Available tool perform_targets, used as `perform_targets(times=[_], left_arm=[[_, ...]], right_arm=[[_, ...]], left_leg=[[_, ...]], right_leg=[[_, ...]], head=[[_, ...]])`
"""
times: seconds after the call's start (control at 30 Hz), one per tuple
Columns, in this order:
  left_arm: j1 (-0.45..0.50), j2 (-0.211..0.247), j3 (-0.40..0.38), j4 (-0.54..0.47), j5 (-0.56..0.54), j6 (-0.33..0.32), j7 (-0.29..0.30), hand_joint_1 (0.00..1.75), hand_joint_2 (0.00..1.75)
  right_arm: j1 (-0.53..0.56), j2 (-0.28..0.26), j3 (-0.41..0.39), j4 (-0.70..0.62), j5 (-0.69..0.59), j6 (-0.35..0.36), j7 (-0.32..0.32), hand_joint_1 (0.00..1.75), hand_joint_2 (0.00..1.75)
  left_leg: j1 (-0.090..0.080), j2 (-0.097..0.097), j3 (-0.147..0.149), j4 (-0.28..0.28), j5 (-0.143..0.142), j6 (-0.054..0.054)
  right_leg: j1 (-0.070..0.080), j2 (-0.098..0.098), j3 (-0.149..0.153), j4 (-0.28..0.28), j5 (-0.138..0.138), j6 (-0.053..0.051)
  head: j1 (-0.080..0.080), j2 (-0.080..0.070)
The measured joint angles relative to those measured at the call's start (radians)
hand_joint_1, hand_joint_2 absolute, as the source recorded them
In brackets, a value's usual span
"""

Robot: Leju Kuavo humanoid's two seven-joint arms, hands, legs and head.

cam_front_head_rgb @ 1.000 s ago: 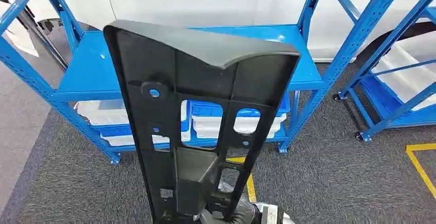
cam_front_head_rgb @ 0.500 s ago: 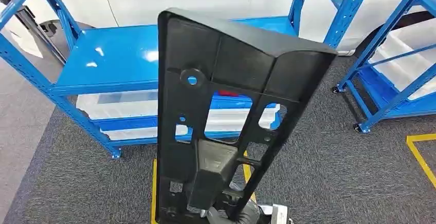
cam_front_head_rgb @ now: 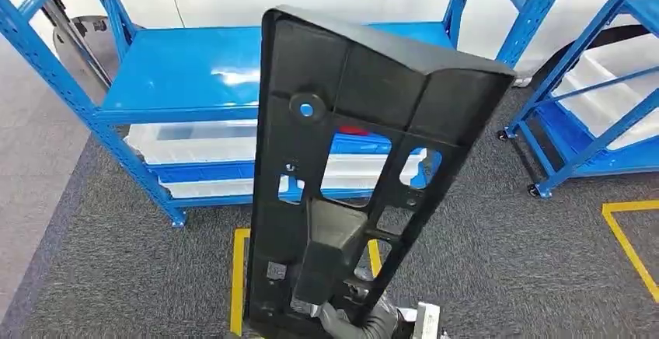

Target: Take the parts from the cabinet and place them on the table.

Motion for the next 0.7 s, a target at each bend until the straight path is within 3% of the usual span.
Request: perform_targets(times=[0.03,0.07,0.13,0.17,0.27,0.33,0.37,0.47,0.5,0.53,0.57,0.63,0.67,0.7], left_arm=[[0.000,0.000,-0.001,0.000,0.000,0.003,0.001,0.00,1.75],[-0.001,0.000,-0.001,0.000,0.002,0.009,0.003,0.00,1.75],[-0.001,0.000,0.000,0.000,0.011,0.022,0.008,0.00,1.75],[0.000,0.000,0.000,0.000,0.019,0.029,0.010,0.00,1.75],[0.004,0.003,0.001,0.000,0.029,0.041,0.011,0.00,1.75],[0.008,0.007,0.002,0.000,0.031,0.047,0.010,0.00,1.75],[0.009,0.010,0.003,0.000,0.032,0.048,0.008,0.00,1.75],[0.010,0.013,0.004,0.000,0.036,0.050,0.002,0.00,1.75],[0.011,0.013,0.005,0.000,0.036,0.050,0.002,0.00,1.75],[0.012,0.013,0.005,0.000,0.036,0.050,0.002,0.00,1.75],[0.013,0.014,0.005,0.000,0.036,0.051,0.001,0.00,1.75],[0.011,0.016,0.005,0.000,0.036,0.055,-0.005,0.00,1.75],[0.008,0.017,0.006,0.000,0.037,0.058,-0.008,0.00,1.75],[0.008,0.017,0.006,0.000,0.039,0.059,-0.011,0.00,1.75]], right_arm=[[0.003,0.001,-0.003,0.000,0.000,0.003,0.002,1.69,1.75],[0.005,0.003,-0.008,0.000,0.002,0.009,0.004,1.69,1.75],[0.005,0.008,-0.014,0.000,0.005,0.020,0.004,1.69,1.75],[0.003,0.012,-0.017,0.002,0.007,0.029,0.004,1.69,1.75],[0.003,0.024,-0.019,0.010,0.007,0.042,0.004,1.69,1.75],[0.002,0.033,-0.019,0.016,0.002,0.051,0.004,1.69,1.75],[0.000,0.039,-0.019,0.020,-0.002,0.056,0.004,1.69,1.75],[-0.001,0.050,-0.019,0.031,-0.007,0.063,0.004,1.69,1.75],[-0.001,0.050,-0.019,0.034,-0.007,0.063,0.004,1.69,1.75],[-0.001,0.051,-0.020,0.038,-0.007,0.063,0.004,1.69,1.75],[-0.001,0.053,-0.020,0.041,-0.007,0.063,0.005,1.69,1.75],[-0.002,0.056,-0.021,0.043,-0.008,0.065,0.005,1.69,1.75],[-0.002,0.059,-0.022,0.043,-0.008,0.066,0.005,1.69,1.75],[-0.002,0.060,-0.023,0.044,-0.007,0.065,0.009,1.69,1.75]], left_leg=[[-0.001,0.000,-0.008,0.002,0.004,-0.001],[-0.001,0.000,-0.013,0.005,0.007,-0.003],[-0.002,-0.001,-0.019,0.012,0.010,-0.006],[-0.007,-0.001,-0.024,0.014,0.013,-0.012],[-0.005,0.000,-0.030,0.014,0.023,-0.028],[-0.007,-0.002,-0.036,0.018,0.022,-0.037],[-0.005,-0.005,-0.050,0.048,-0.015,-0.042],[0.002,-0.005,-0.136,0.278,-0.148,-0.057],[0.003,-0.005,-0.151,0.329,-0.164,-0.060],[0.005,-0.005,-0.138,0.322,-0.154,-0.061],[0.007,-0.005,-0.099,0.264,-0.124,-0.061],[0.011,-0.005,0.021,0.069,-0.050,-0.059],[0.010,-0.007,0.053,0.001,-0.064,-0.054],[0.002,-0.010,0.046,0.002,-0.050,-0.045]], right_leg=[[0.000,0.000,0.020,-0.020,0.014,-0.001],[0.001,0.000,0.070,-0.090,0.047,-0.005],[0.002,0.000,0.190,-0.283,0.113,-0.017],[0.007,0.000,0.213,-0.328,0.095,-0.025],[0.013,0.001,0.199,-0.325,0.114,-0.038],[0.000,-0.003,0.195,-0.339,0.130,-0.053],[0.002,-0.005,0.189,-0.341,0.137,-0.060],[0.004,-0.007,0.162,-0.339,0.155,-0.065],[0.004,-0.007,0.153,-0.337,0.161,-0.063],[0.004,-0.007,0.145,-0.335,0.166,-0.062],[0.003,-0.007,0.139,-0.333,0.170,-0.060],[0.002,-0.005,0.131,-0.326,0.175,-0.053],[0.004,-0.005,0.127,-0.322,0.178,-0.048],[0.007,-0.005,0.125,-0.319,0.181,-0.041]], head=[[0.000,0.000],[0.000,0.000],[0.000,0.000],[0.000,0.000],[0.000,0.000],[0.000,0.000],[0.000,0.000],[0.000,0.000],[0.000,0.000],[0.000,0.000],[0.000,0.000],[0.000,0.000],[0.000,0.000],[0.000,0.000]])
